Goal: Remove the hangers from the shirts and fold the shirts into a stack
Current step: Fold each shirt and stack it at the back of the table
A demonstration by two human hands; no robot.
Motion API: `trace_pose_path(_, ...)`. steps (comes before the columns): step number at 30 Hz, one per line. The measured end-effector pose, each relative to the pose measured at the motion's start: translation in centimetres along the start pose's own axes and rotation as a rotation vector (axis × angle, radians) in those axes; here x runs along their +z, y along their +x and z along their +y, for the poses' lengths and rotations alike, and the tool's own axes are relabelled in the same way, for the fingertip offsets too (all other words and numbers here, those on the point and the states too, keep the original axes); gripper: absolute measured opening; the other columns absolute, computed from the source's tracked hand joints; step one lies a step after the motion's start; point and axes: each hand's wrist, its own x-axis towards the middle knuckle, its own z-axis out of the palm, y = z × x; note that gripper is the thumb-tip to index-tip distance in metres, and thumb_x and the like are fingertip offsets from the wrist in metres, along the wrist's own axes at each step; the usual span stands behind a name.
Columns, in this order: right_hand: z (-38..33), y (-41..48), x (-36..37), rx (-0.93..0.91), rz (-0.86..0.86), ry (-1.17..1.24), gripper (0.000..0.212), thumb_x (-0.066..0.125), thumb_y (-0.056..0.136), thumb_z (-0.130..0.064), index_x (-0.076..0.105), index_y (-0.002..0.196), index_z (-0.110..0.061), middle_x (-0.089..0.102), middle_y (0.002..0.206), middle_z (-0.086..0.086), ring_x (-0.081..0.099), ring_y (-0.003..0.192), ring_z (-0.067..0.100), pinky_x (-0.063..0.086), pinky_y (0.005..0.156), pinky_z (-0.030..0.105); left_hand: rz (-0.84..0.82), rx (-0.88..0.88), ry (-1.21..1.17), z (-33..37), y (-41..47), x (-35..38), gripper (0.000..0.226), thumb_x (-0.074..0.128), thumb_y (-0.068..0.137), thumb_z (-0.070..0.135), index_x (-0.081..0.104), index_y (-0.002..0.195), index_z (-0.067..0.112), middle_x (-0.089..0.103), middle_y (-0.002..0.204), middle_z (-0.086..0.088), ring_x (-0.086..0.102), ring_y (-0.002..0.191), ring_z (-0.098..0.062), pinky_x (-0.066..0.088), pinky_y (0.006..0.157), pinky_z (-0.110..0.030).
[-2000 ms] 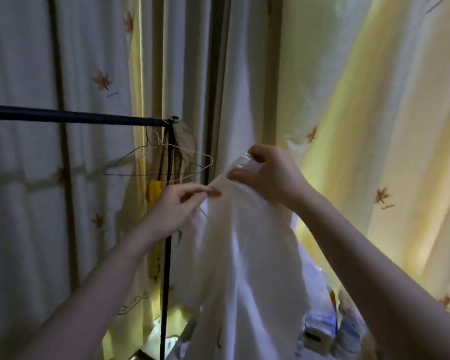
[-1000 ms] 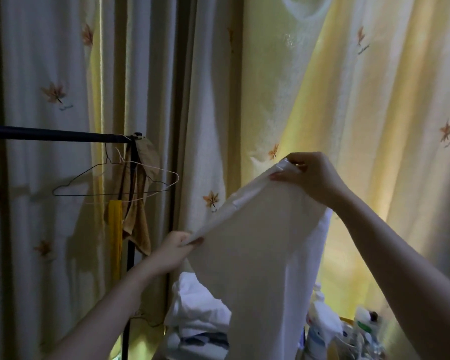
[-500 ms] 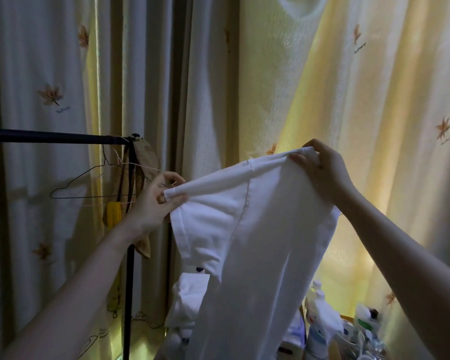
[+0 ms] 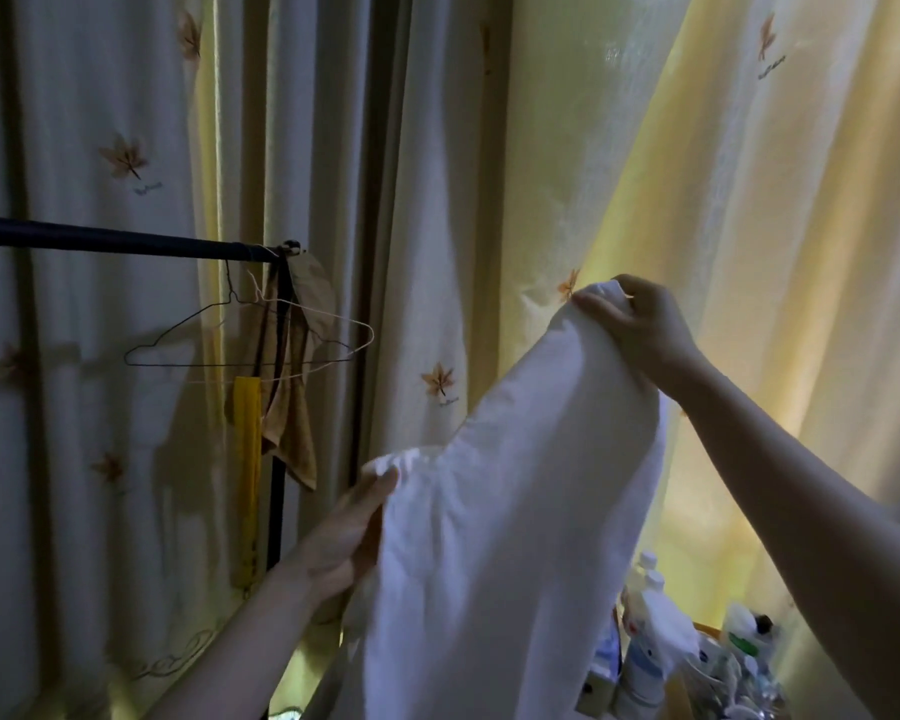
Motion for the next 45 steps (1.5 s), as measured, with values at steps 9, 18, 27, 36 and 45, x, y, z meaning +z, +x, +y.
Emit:
trace_pose_path(9, 0.8, -0.6, 0.8, 0.090, -0.279, 0.082, 0.024, 0.077, 0.076, -0.032, 0.065, 0.087, -0.016, 0.058, 0.056, -0.003, 0.051, 0.051, 0.005, 0.039, 0.047, 0.014, 0.207, 0.118, 0.485, -0.8, 0.2, -2.4, 0.034, 0.062, 0.088, 0.034, 0.046, 0.114, 0.019, 0.064, 0.110, 0.000, 0.063, 0.099, -0.017, 0.053, 0.071, -0.023)
trace_pose_path(18, -1.2, 0.7, 3.0, 0.064, -1.019, -0.197, 0.021, 0.065, 0.088, -0.023, 0.073, 0.101, -0.037, 0.066, 0.079, -0.001, 0.046, 0.061, 0.007, 0.041, 0.049, 0.019, 0.122, -0.039, 0.751, 2.3, -3.8, -7.2, 0.048, 0.081, 0.070, 0.036, 0.055, 0.106, 0.017, 0.059, 0.104, 0.000, 0.058, 0.089, -0.010, 0.048, 0.062, -0.015)
trace_pose_path(27, -3.9, -0.4, 10.1, -0.094, -0.843, -0.248, 0.020, 0.073, 0.080, -0.015, 0.071, 0.100, -0.019, 0.066, 0.082, -0.005, 0.062, 0.063, 0.006, 0.049, 0.047, 0.022, 0.436, 0.141, 1.022, 4.2, -5.9, -13.1, 0.039, 0.088, 0.061, 0.027, 0.068, 0.094, 0.032, 0.065, 0.099, 0.015, 0.059, 0.099, -0.009, 0.045, 0.074, -0.023)
trace_pose_path(36, -3.6, -1.2, 10.8, -0.327, -0.311, -0.051, 0.020, 0.071, 0.080, -0.003, 0.071, 0.100, -0.005, 0.056, 0.091, 0.005, 0.059, 0.075, 0.022, 0.052, 0.061, 0.024, 0.571, 0.506, 1.316, 8.1, -8.9, -10.2, 0.043, 0.082, 0.068, 0.010, 0.069, 0.109, 0.019, 0.052, 0.115, 0.011, 0.049, 0.106, -0.007, 0.039, 0.089, -0.027)
trace_pose_path(45, 4.7, -11.3, 0.6, -0.117, -0.963, -0.010, 0.023, 0.076, 0.067, -0.018, 0.072, 0.090, -0.022, 0.072, 0.088, -0.007, 0.069, 0.083, 0.009, 0.053, 0.076, 0.019, -0.492, -0.186, 1.208, -8.1, -9.5, -3.2, 0.038, 0.079, 0.072, 0.033, 0.055, 0.101, 0.036, 0.055, 0.098, 0.025, 0.054, 0.093, 0.004, 0.050, 0.084, -0.024)
